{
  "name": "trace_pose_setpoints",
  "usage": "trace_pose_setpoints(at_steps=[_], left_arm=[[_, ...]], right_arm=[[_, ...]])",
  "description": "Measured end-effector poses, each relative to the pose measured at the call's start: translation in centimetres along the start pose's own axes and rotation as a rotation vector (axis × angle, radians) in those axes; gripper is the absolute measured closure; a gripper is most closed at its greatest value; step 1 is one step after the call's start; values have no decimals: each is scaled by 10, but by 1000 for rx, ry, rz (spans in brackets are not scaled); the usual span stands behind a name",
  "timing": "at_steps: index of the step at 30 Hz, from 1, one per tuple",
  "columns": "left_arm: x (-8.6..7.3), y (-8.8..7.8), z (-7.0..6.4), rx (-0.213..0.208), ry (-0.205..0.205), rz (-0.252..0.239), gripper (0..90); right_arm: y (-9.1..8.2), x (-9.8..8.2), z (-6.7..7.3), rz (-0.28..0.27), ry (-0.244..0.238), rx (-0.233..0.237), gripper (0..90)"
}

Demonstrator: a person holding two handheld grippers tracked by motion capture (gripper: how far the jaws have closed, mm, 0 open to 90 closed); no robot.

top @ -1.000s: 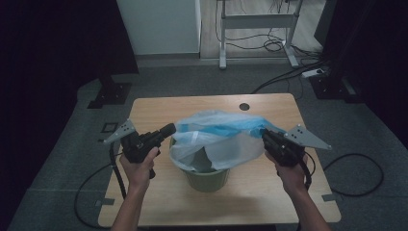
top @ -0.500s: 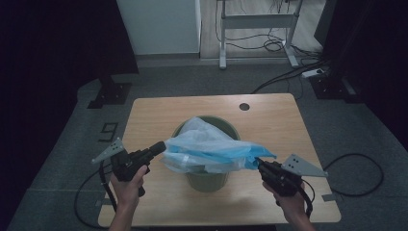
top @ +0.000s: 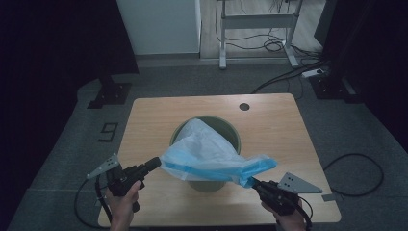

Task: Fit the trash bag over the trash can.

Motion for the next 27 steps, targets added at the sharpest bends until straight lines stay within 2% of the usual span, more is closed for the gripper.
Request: trace_pose_setpoints(at_steps=[5, 10, 13, 18, 20, 21, 22, 24, 26, 27], left_arm=[[-11, 3, 9, 17, -19, 20, 897], [-19, 9, 16, 34, -17, 40, 897], [-24, 15, 21, 57, -5, 67, 897], [-28, 21, 24, 63, -11, 78, 897], [-29, 22, 24, 62, -8, 84, 896], [-29, 23, 22, 42, 2, 80, 895], [-29, 23, 22, 42, 2, 80, 887], [-26, 20, 13, -7, 40, 71, 817], [-24, 18, 10, -9, 56, 64, 720], [-20, 13, 6, -3, 93, 50, 661]], right_arm=[[8, -11, -7, 37, 10, -10, 892], [17, -14, -19, 58, -22, -62, 892], [19, -8, -26, 35, -28, -86, 891], [24, -1, -34, 16, -21, -116, 891], [25, 2, -36, 10, -17, -126, 891], [25, 3, -38, 10, -17, -129, 891], [26, 4, -39, 7, -14, -134, 891], [25, 8, -42, -13, -10, -134, 891], [23, 12, -44, -27, -7, -132, 891], [23, 14, -44, -31, -8, -133, 891]])
Point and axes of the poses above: each handheld gripper's, and its own axes: y roughly forward along the jaws, x roughly out of its top, z roughly to its left, the point moved 10 cm from there along y, roughly forward along the jaws, and after that the axes turned 3 degrees about -z, right-handed, at the moved point
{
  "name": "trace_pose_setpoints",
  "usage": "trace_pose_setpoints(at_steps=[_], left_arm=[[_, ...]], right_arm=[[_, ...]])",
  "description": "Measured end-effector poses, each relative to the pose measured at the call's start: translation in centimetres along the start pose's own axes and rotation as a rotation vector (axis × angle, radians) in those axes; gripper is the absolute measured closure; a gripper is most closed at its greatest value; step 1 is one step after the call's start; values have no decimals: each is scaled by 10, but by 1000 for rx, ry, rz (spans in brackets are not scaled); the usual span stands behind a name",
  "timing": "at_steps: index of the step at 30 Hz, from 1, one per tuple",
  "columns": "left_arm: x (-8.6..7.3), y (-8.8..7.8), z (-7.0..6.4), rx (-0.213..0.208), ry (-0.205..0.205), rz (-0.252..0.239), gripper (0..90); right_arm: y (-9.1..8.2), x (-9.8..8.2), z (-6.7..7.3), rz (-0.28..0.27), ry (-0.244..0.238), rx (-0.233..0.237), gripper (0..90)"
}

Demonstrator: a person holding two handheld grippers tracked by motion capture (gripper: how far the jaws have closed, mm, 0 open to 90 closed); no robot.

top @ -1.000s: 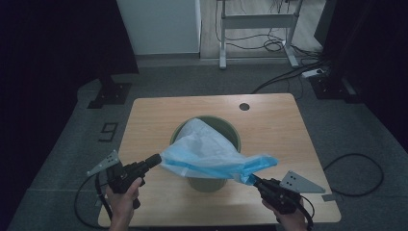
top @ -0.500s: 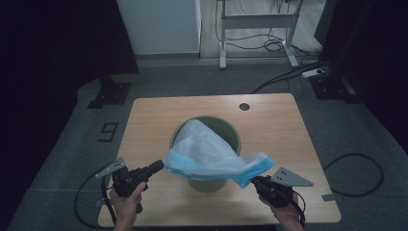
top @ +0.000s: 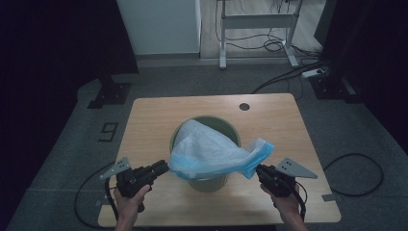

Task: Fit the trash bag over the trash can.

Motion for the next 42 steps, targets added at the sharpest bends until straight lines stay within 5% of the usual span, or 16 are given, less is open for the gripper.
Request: trace_pose_setpoints(at_steps=[9, 12, 18, 21, 25, 30, 33, 36, 39, 42], left_arm=[[22, -10, -27, -25, 120, -24, 319], [29, 4, -46, -58, 197, 17, 270], [28, 31, -54, -50, 271, 105, 219], [25, 41, -52, -21, 303, 140, 261], [26, 46, -48, 40, 321, 134, 541], [33, 49, -43, 54, 260, 136, 859], [37, 50, -41, 70, 239, 117, 887], [39, 50, -40, 83, 231, 102, 891], [42, 50, -39, 101, 213, 88, 892], [44, 52, -40, 110, 201, 71, 893]], right_arm=[[-2, 8, 5, -3, -30, -7, 890], [-1, 9, 7, -1, -34, -10, 888], [-1, 11, 7, 0, -31, -7, 883], [-3, 13, 6, -4, -15, 1, 882], [-4, 14, 5, -8, -11, 0, 879], [-6, 12, 5, -9, -11, -3, 819], [-10, 9, 10, -15, -45, -19, 553], [-20, 6, 19, -23, -82, -50, 389], [-28, 6, 28, -34, -85, -37, 346], [-39, 9, 53, -49, -106, 14, 320]])
Point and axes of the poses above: each handheld gripper's, and its own axes: y roughly forward along the jaws, x roughly out of its top, z roughly to its left, the point moved 10 cm from there along y, roughly forward along the jaws, and after that the axes turned 3 degrees about -z, right-handed, at the moved point
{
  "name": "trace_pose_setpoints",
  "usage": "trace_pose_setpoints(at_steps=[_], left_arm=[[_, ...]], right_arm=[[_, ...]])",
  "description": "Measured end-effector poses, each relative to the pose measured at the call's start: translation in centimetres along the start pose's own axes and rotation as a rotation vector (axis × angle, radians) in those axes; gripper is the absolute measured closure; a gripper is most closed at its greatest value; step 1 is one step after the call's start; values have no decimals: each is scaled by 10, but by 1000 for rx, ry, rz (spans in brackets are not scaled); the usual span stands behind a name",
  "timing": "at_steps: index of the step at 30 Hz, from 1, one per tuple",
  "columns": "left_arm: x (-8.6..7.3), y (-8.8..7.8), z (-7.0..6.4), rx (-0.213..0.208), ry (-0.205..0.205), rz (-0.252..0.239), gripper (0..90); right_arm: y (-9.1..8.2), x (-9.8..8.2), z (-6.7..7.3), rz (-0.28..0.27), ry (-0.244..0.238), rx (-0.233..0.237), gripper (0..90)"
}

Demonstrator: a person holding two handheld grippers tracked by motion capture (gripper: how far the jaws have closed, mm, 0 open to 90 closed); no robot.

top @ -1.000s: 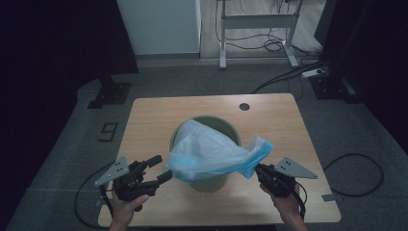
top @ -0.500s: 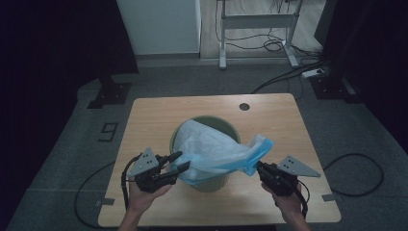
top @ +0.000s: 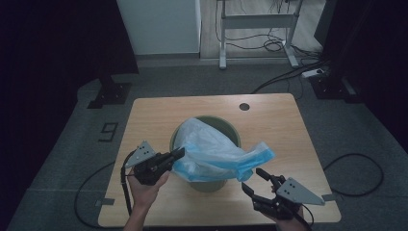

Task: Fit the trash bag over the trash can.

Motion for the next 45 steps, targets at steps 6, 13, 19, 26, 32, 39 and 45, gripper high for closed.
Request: trace_pose_setpoints(at_steps=[6, 13, 19, 26, 32, 39, 45], left_arm=[[1, 2, 0, 6, -4, -2, 893], [4, -3, 7, 8, -32, -28, 893], [1, -17, 32, -17, -157, -79, 893], [-6, -21, 54, -10, -234, -88, 892], [-13, -13, 74, 6, -282, -56, 892], [-16, -5, 86, 23, -291, -39, 890], [-25, -3, 91, 34, -296, -11, 888]], right_arm=[[6, 20, 21, -39, -20, 33, 331], [29, 32, 1, -50, 79, -21, 777], [33, 35, -47, -56, 188, -100, 889], [49, 40, -88, -22, 212, -161, 889], [73, 43, -111, 13, 232, -170, 889], [104, 31, -128, 80, 258, -191, 888], [118, 7, -135, 151, 282, -194, 888]])
Point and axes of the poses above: each handheld gripper's, and its own axes: y roughly forward along the jaws, x roughly out of its top, z roughly to its left, the point moved 10 cm from there along y, roughly forward along the jaws, and after that the axes turned 3 degrees about -z, right-handed, at the moved point
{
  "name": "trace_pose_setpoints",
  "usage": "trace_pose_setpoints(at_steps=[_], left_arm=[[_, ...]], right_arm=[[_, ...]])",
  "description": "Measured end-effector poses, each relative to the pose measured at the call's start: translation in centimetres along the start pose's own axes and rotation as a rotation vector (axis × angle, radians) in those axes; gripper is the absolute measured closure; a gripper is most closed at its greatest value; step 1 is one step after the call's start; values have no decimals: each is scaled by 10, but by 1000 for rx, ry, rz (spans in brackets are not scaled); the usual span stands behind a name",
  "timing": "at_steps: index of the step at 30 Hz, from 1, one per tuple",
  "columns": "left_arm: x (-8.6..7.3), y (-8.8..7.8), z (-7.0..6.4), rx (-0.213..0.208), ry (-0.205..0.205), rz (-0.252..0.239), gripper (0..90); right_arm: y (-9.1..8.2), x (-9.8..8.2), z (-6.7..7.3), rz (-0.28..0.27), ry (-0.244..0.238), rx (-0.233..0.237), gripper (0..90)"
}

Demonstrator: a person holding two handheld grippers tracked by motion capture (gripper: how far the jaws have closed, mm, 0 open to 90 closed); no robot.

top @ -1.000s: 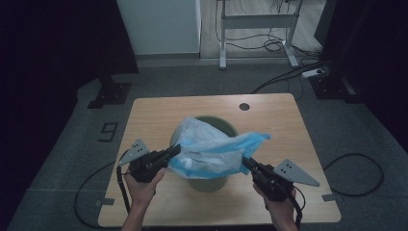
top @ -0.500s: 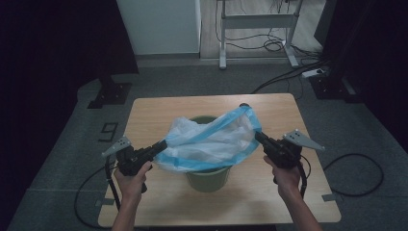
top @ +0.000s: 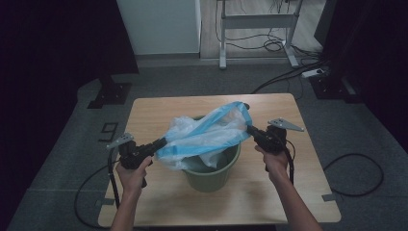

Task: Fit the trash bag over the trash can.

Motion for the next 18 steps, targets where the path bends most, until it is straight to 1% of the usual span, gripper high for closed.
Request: trace_pose_setpoints(at_steps=[1, 6, 8, 9, 11, 12, 13, 14, 15, 16, 17, 18], left_arm=[[-1, 1, 2, 10, 7, 7, 888], [-5, 4, 4, 15, 16, 23, 887], [-6, 4, 3, 15, 19, 27, 886], [-6, 4, 3, 12, 19, 29, 886], [-6, 3, 2, 6, 18, 30, 884], [-6, 3, 2, 6, 18, 30, 884], [-6, 2, 2, 6, 20, 30, 883], [-6, 2, 2, 6, 20, 30, 882], [-6, 2, 1, 7, 23, 31, 882], [-6, 2, 1, 7, 23, 31, 882], [-6, 2, 1, 7, 26, 31, 882], [-6, 2, 1, 7, 26, 31, 881]], right_arm=[[2, -4, -2, 11, 1, -1, 888], [12, -18, -2, 43, 8, 20, 888], [13, -21, -1, 51, 6, 25, 888], [14, -27, 0, 67, 4, 38, 886], [12, -28, 1, 64, 4, 44, 866], [10, -27, 0, 57, 2, 38, 823], [6, -25, -2, 47, -2, 26, 759], [6, -25, -2, 47, -2, 26, 759], [-5, -17, -4, 6, -25, -12, 666], [-5, -17, -4, 6, -25, -12, 666], [-18, -9, -2, -30, -53, -27, 593], [-22, -7, 0, -41, -66, -29, 570]])
Point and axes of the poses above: each handheld gripper's, and its own axes: y roughly forward along the jaws, x roughly out of its top, z roughly to its left, the point moved 10 cm from there along y, roughly forward along the jaws, and after that the axes turned 3 degrees about -z, right-handed, at the moved point
